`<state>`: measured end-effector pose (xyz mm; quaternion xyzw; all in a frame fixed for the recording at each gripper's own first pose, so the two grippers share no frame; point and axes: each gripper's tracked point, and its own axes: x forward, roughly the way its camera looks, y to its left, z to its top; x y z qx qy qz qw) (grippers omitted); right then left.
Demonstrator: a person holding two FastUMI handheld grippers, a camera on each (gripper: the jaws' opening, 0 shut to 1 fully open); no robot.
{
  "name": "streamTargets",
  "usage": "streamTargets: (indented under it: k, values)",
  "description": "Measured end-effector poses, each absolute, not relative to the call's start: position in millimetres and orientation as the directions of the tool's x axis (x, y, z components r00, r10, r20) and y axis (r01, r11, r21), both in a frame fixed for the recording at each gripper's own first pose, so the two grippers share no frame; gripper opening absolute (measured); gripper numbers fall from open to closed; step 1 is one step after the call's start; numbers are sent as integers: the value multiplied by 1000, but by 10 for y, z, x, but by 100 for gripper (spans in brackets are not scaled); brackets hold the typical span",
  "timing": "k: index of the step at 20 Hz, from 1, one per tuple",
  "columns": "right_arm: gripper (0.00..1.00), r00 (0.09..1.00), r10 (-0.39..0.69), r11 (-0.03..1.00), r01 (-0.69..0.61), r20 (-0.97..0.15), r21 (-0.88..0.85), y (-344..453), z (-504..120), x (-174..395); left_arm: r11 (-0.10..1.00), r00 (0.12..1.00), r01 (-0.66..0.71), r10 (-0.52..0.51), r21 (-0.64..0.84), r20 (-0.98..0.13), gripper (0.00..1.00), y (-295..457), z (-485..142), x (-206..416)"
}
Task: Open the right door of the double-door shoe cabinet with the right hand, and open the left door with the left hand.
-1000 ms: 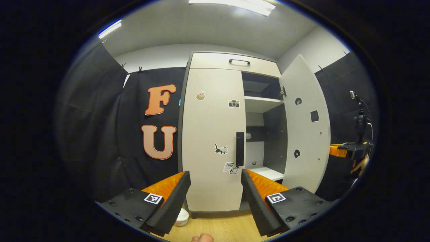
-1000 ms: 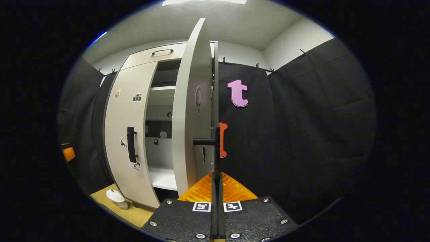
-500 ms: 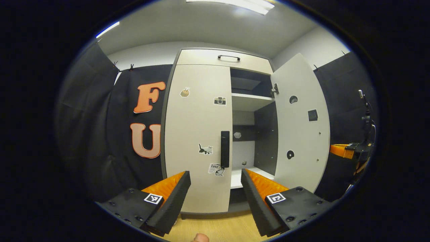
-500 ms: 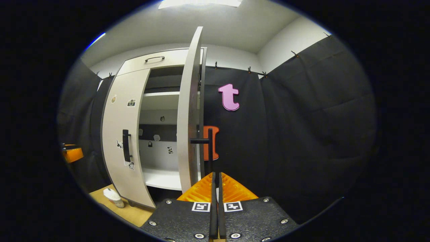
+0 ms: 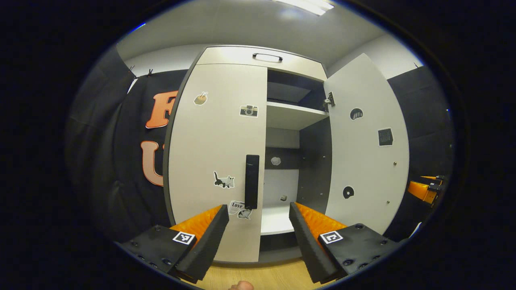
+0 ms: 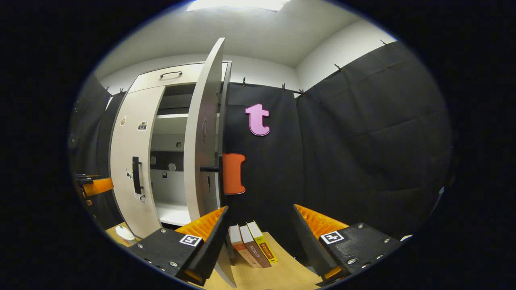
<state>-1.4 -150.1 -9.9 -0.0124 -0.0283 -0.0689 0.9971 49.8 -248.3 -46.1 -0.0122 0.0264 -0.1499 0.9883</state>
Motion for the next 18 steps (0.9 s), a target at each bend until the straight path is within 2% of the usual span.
streamTargets:
  k: [5, 8, 18]
  values:
    - [93, 990, -113, 987, 121, 79, -105, -1463, -178, 61, 964, 963, 264, -265, -26, -39, 96, -2565, -601, 997]
    - [93, 988, -137, 981, 146, 73, -131, -1546, -201, 140, 972, 971, 236, -236, 6, -41, 96, -2568, -672, 1263]
    - [93, 985, -145, 988, 149, 89, -42, -1650, -192, 175, 979, 976, 204, -203, 3, -78, 96, -2554, -802, 1760]
